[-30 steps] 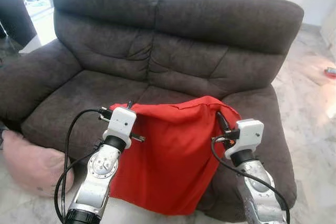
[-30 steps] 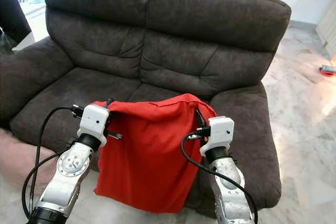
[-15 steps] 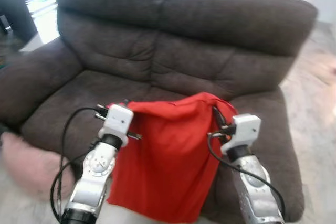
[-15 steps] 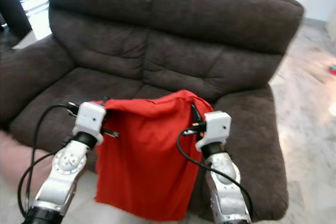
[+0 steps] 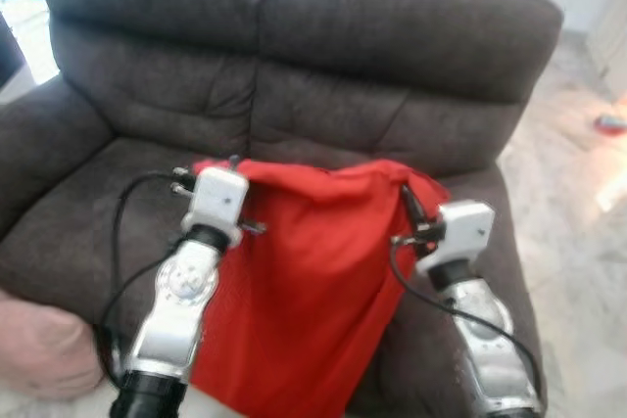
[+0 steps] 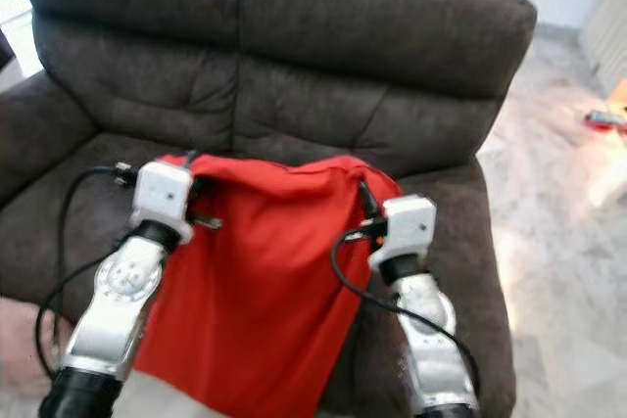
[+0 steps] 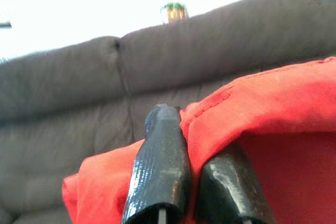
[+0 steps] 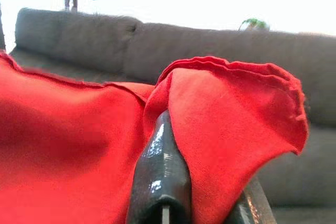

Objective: Move the pillow to the sofa from floor

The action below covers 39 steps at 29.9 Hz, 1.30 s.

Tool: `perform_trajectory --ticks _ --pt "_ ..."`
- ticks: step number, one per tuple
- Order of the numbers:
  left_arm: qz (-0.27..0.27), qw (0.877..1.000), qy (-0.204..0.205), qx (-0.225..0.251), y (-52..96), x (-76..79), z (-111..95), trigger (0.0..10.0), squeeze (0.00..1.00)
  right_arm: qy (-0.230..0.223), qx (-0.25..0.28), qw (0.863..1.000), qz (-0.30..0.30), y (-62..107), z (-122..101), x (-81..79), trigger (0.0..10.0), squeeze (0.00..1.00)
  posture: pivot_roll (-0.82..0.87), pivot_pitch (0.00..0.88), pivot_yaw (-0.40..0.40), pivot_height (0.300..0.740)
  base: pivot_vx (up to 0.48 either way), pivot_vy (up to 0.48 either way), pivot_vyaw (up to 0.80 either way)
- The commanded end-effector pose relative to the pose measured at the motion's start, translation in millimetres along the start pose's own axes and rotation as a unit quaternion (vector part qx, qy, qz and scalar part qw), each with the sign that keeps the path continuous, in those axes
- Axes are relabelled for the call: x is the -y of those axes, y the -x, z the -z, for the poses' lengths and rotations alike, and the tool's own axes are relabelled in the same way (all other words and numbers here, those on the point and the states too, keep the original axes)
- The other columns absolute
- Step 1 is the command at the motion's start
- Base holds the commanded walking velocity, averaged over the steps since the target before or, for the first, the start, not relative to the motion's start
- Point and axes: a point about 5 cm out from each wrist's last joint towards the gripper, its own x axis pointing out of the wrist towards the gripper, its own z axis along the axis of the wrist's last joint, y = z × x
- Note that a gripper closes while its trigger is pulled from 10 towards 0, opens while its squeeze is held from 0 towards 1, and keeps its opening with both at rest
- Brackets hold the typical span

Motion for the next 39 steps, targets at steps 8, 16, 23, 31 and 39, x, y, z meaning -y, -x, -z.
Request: perform_trajectory --ticks 8,16,23,31,39 --pt "-0.022 0.995 -0.008 0.097 -16.0 -15.5 -50 10.0 0.00 0.001 0.106 0.994 -0.006 -21.6 -57 1.3 10.0 0.00 0.11 0.020 -0.069 0.740 0.255 0.000 0.00" --pt "-0.029 0.994 -0.011 0.107 -19.4 -21.2 -59 10.0 0.00 -0.001 0.140 0.990 -0.023 -28.2 -79 -3.8 10.0 0.00 0.11 0.017 -0.072 0.740 0.255 0.000 0.00" --pt "-0.031 0.994 -0.011 0.107 -19.0 -21.6 -60 10.0 0.00 -0.003 0.137 0.990 -0.027 -27.7 -80 -3.6 10.0 0.00 0.12 0.017 -0.076 0.740 0.263 0.000 0.00" --pt "-0.029 0.994 -0.009 0.103 -18.7 -20.6 -59 10.0 0.00 -0.004 0.125 0.992 -0.023 -25.7 -76 -1.6 10.0 0.00 0.11 0.013 -0.076 0.740 0.276 0.000 0.00" --pt "-0.005 0.997 -0.001 0.079 -17.0 -15.7 -51 10.0 0.00 -0.005 0.113 0.993 -0.020 -25.1 -71 -0.6 10.0 0.00 0.12 0.009 -0.076 0.740 0.272 0.000 0.00"
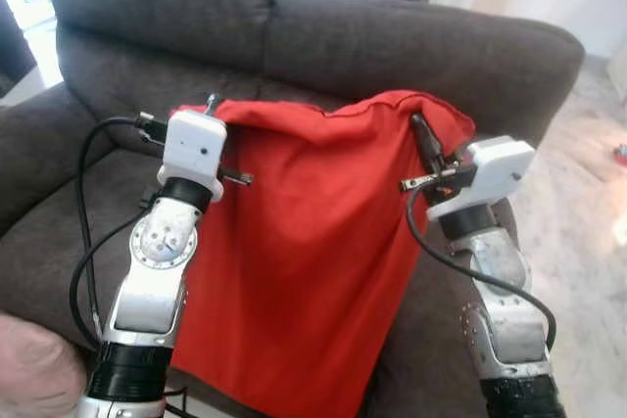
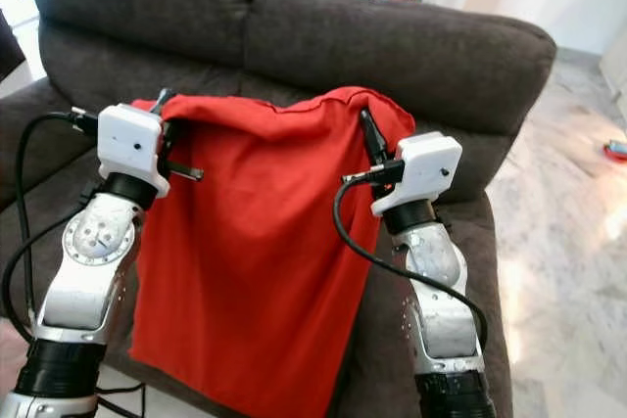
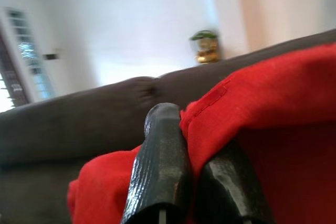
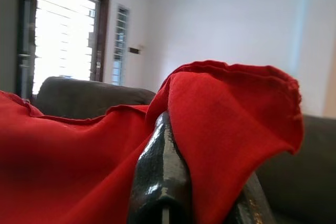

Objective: Move the pillow to the sofa from floor

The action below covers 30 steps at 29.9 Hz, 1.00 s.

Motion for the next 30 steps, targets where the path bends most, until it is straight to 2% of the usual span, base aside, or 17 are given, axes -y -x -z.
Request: perform_trajectory --ticks 1,7,13,20,25,30 --pt "0.027 0.999 0.001 0.023 -2.1 8.4 -11 10.0 0.00 0.000 0.015 1.000 0.004 -1.6 -7 3.3 10.0 0.00 0.12 0.007 -0.075 0.740 0.000 0.000 0.00" --pt "0.032 0.999 -0.002 0.013 1.0 9.1 -7 10.0 0.00 0.001 0.004 1.000 -0.009 -0.1 -4 1.7 10.0 0.00 0.12 0.007 -0.075 0.740 0.000 0.000 0.00" --pt "0.047 0.999 -0.008 -0.012 9.2 12.0 1 10.0 0.00 0.009 -0.031 0.999 -0.038 6.8 7 2.3 10.0 0.00 0.12 0.009 -0.077 0.740 0.000 0.000 0.00" --pt "0.065 0.997 -0.031 -0.037 15.6 15.7 10 10.0 0.00 0.028 -0.056 0.995 -0.078 16.2 12 5.5 10.0 0.00 0.11 0.017 -0.081 0.740 0.000 0.000 0.00" --pt "0.092 0.994 -0.040 -0.052 20.7 22.2 15 10.0 0.00 0.027 -0.074 0.991 -0.110 22.8 17 0.8 10.0 0.00 0.11 0.020 -0.083 0.740 0.000 0.000 0.00" --pt "0.122 0.989 -0.045 -0.074 27.8 29.0 23 10.0 0.00 0.007 -0.092 0.987 -0.130 30.0 21 -2.2 10.0 0.00 0.11 0.024 -0.086 0.740 0.000 0.000 0.00"
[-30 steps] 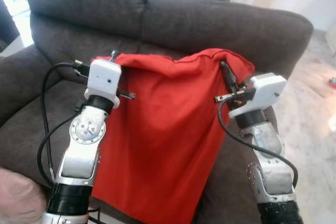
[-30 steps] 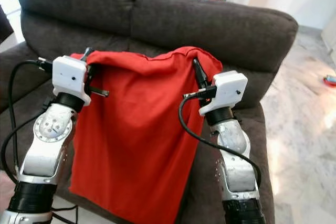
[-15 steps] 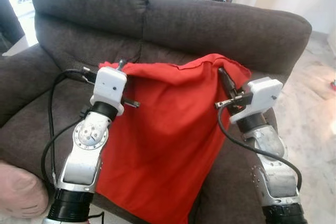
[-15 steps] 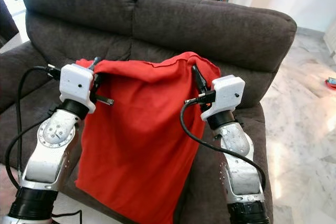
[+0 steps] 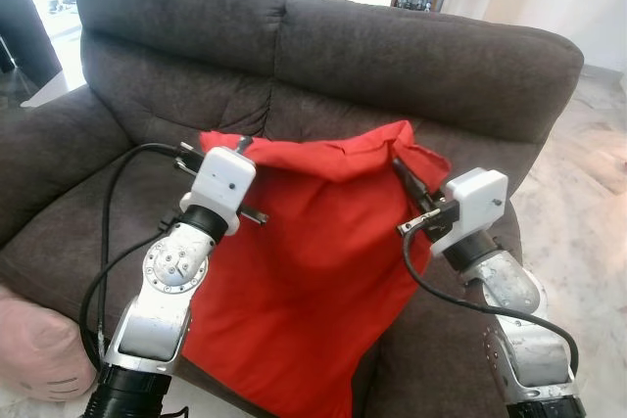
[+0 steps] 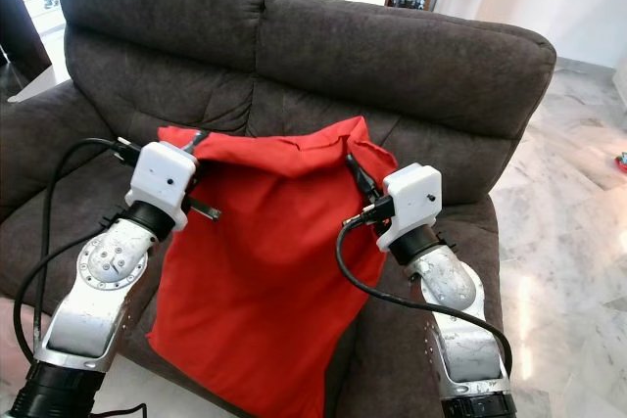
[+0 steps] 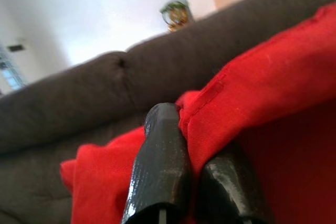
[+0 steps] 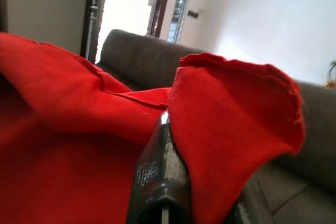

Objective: Move the pillow to the sofa from floor

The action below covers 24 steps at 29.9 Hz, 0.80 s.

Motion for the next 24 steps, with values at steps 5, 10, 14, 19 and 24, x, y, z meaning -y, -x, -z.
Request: perform_trajectory --ticks 5,10,14,19,24 --pt "0.029 0.999 -0.014 -0.008 2.8 10.5 0.8 10.0 0.00 0.001 -0.004 1.000 -0.013 6.8 -1.5 0.1 10.0 0.00 0.10 0.025 -0.087 0.740 0.000 0.000 0.00" --pt "0.036 0.999 -0.021 -0.012 1.9 14.3 2.6 10.0 0.00 -0.006 -0.008 1.000 -0.009 5.6 2.6 -2.1 10.0 0.00 0.10 0.023 -0.086 0.740 0.000 0.000 0.00" --pt "0.027 0.999 -0.024 -0.013 1.8 11.9 3.0 10.0 0.00 -0.009 -0.007 1.000 -0.003 4.3 2.5 -1.2 10.0 0.00 0.10 0.022 -0.088 0.740 0.000 0.000 0.00" --pt "0.008 0.999 -0.032 -0.011 1.4 6.2 2.3 10.0 1.00 -0.009 -0.004 1.000 0.004 3.5 1.8 1.7 10.0 1.00 0.11 0.021 -0.088 0.740 0.000 0.000 0.00" --pt "0.002 0.999 -0.033 -0.007 0.4 5.1 1.2 10.0 1.00 -0.004 0.000 1.000 0.014 2.5 0.5 3.6 10.0 1.00 0.10 0.020 -0.087 0.740 0.000 0.000 0.00"
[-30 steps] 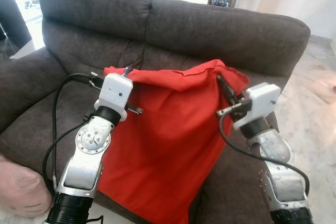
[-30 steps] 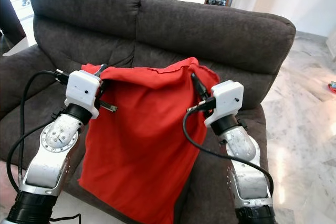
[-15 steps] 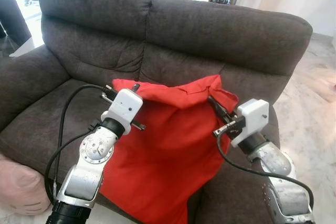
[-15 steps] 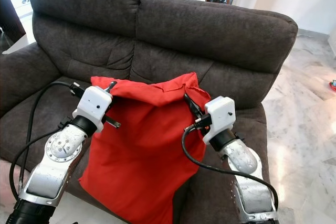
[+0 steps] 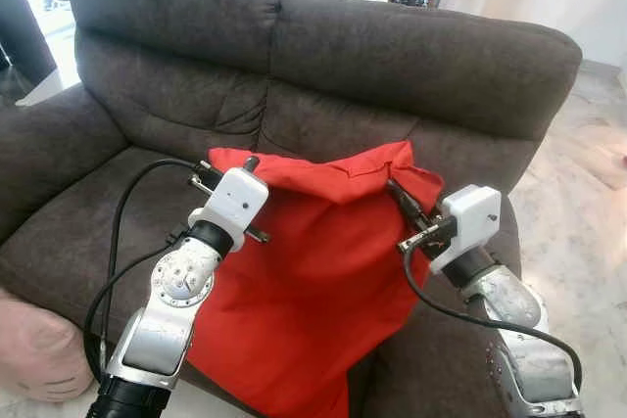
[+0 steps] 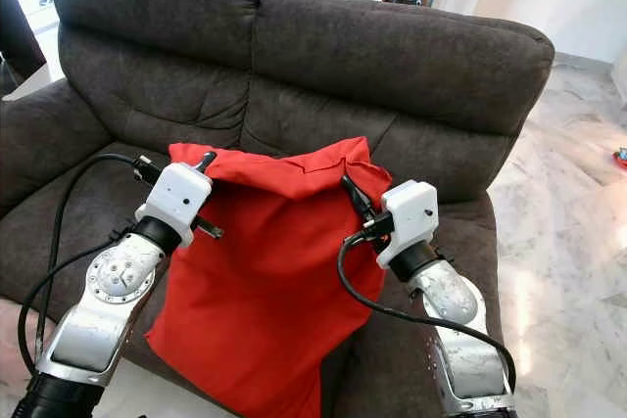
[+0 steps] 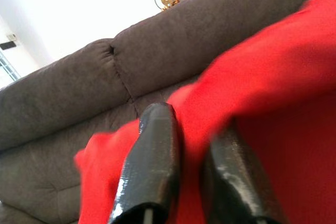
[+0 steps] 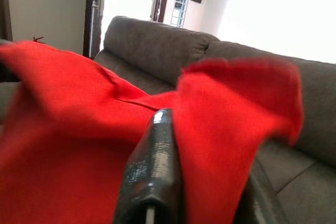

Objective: Move the pillow to the sofa from floor

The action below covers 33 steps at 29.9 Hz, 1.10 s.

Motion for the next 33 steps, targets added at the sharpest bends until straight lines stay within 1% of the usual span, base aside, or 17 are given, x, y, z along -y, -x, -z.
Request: perform_trajectory --ticks 1,9,10,11,12,13,14,16,19,22,24,25,26,27,30,31,33 --pt "-0.002 1.000 -0.002 0.010 -2.0 -0.8 -4 10.0 1.00 0.005 0.014 1.000 0.010 -3.0 -6 4.6 10.0 1.00 0.10 0.020 -0.087 0.740 0.000 0.000 0.00" --pt "-0.005 1.000 -0.003 0.011 -2.5 -0.4 -4 10.0 1.00 0.009 0.016 1.000 0.025 -4.4 -6 5.9 10.0 1.00 0.10 0.019 -0.086 0.740 0.000 0.000 0.00" --pt "-0.008 1.000 -0.004 0.009 -2.3 -0.7 -3 10.0 1.00 0.017 0.011 0.999 0.043 -3.9 -4 9.4 10.0 0.00 0.10 0.019 -0.086 0.740 0.000 0.000 0.00" --pt "-0.009 1.000 -0.005 0.006 -1.9 -0.7 -2 10.0 0.11 0.022 0.005 0.998 0.060 -3.4 -1 13.2 10.0 0.00 0.10 0.019 -0.086 0.740 0.000 0.000 0.00" --pt "-0.009 1.000 -0.006 0.004 -1.7 -0.7 -1 10.0 0.11 0.024 0.002 0.997 0.071 -3.2 0 15.6 10.0 0.00 0.11 0.019 -0.087 0.740 0.000 0.000 0.00" --pt "-0.013 1.000 -0.001 -0.005 -0.4 -0.3 4 10.0 0.00 0.025 -0.007 0.995 0.096 -1.7 6 21.3 10.0 0.00 0.11 0.019 -0.087 0.740 0.000 0.000 0.00" --pt "-0.013 1.000 -0.001 -0.005 -0.4 -0.3 4 10.0 0.00 0.025 -0.007 0.995 0.096 -1.7 6 21.3 10.0 0.00 0.11 0.019 -0.087 0.740 0.000 0.000 0.00" --pt "-0.029 0.999 0.022 -0.029 5.1 0.7 18 10.0 0.00 0.009 -0.033 0.989 0.141 4.9 22 29.9 10.0 0.00 0.11 0.016 -0.086 0.740 0.000 0.000 0.00" --pt "-0.051 0.996 0.042 -0.055 12.2 0.4 33 10.0 0.00 -0.001 -0.054 0.983 0.177 13.5 36 35.6 10.0 0.00 0.11 0.016 -0.085 0.740 0.000 0.000 0.00" --pt "-0.118 0.986 0.081 -0.089 27.5 -5.4 59 10.0 0.00 -0.047 -0.065 0.967 0.241 27.5 55 41.7 10.0 0.00 0.11 0.015 -0.085 0.740 0.000 0.000 0.00" --pt "-0.134 0.982 0.082 -0.101 33.1 -5.7 67 10.0 0.00 -0.054 -0.076 0.961 0.259 33.6 63 43.5 10.0 0.00 0.11 0.015 -0.085 0.740 0.000 0.000 0.00" --pt "-0.134 0.982 0.082 -0.101 33.1 -5.7 67 10.0 0.00 -0.054 -0.076 0.961 0.259 33.6 63 43.5 10.0 0.00 0.11 0.015 -0.085 0.740 0.000 0.000 0.00" --pt "-0.152 0.978 0.090 -0.110 37.1 -6.3 72 10.0 0.00 -0.048 -0.086 0.957 0.273 39.1 69 45.2 10.0 0.00 0.10 0.016 -0.086 0.740 0.000 0.000 0.00" --pt "-0.178 0.970 0.110 -0.122 43.6 -6.5 79 10.0 0.00 -0.042 -0.110 0.948 0.295 51.1 83 48.4 10.0 0.00 0.10 0.013 -0.086 0.740 0.000 0.000 0.00" --pt "-0.180 0.967 0.108 -0.146 53.9 -2.8 92 10.0 0.00 -0.049 -0.155 0.935 0.317 68.4 104 49.7 10.0 0.00 0.11 0.002 -0.080 0.740 0.000 0.000 0.00" --pt "-0.173 0.965 0.106 -0.168 61.6 1.7 103 10.0 0.00 -0.056 -0.172 0.930 0.321 75.7 113 48.0 10.0 0.00 0.11 0.000 -0.078 0.740 0.000 0.000 0.00" --pt "-0.168 0.961 0.108 -0.190 70.0 6.2 115 10.0 0.00 -0.058 -0.191 0.926 0.320 82.0 122 44.9 10.0 0.00 0.10 0.000 -0.075 0.740 0.000 0.000 0.00"
